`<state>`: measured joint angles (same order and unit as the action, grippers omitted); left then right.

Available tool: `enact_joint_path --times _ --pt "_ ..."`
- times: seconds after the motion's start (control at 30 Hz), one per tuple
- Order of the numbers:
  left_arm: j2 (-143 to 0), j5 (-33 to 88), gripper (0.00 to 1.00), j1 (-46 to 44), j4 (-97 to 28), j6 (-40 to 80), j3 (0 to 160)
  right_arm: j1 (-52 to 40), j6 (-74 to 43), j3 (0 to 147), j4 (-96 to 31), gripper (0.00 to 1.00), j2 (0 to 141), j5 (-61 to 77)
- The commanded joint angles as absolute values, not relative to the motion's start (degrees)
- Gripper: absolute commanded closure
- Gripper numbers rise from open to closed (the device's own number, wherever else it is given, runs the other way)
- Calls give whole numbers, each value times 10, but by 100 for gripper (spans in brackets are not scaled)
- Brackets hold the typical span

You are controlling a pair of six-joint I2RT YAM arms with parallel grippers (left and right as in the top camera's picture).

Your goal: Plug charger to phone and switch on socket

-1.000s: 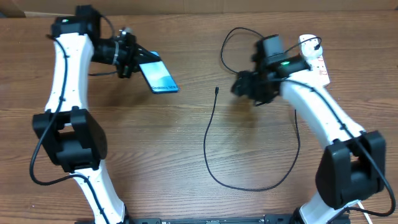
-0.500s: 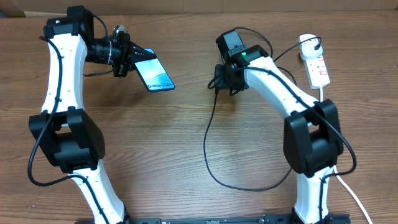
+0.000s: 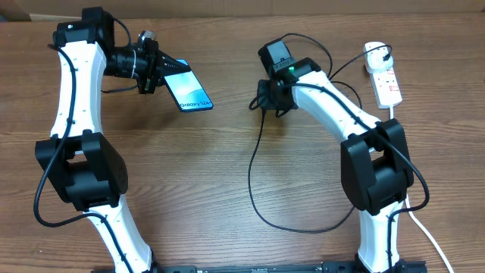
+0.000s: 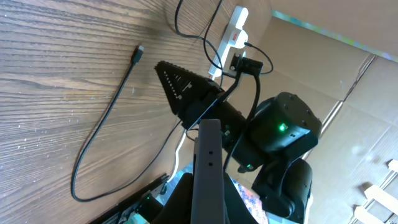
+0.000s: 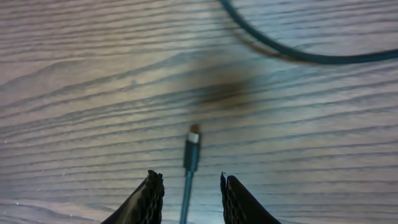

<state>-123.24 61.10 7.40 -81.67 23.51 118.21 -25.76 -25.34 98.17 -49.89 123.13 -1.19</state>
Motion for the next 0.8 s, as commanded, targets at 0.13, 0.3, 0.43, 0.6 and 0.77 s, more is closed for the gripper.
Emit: enact_joint_path --times 0.13,0.3,0.43,0.6,0.77 --pt "-1227 641 96 78 -819 223 1193 -280 -288 974 -496 76 1241 -54" --pt "-1227 641 96 77 -819 223 1193 -281 -301 974 -492 77 1255 -55" --pt "-1227 641 96 77 -819 225 1193 -283 -303 974 -494 84 1271 -55" --pt "-1227 639 96 77 -819 225 1193 -286 -303 974 -491 85 1277 -55" --pt "-1227 639 96 77 -819 225 1193 -286 -303 974 -487 85 1281 -55"
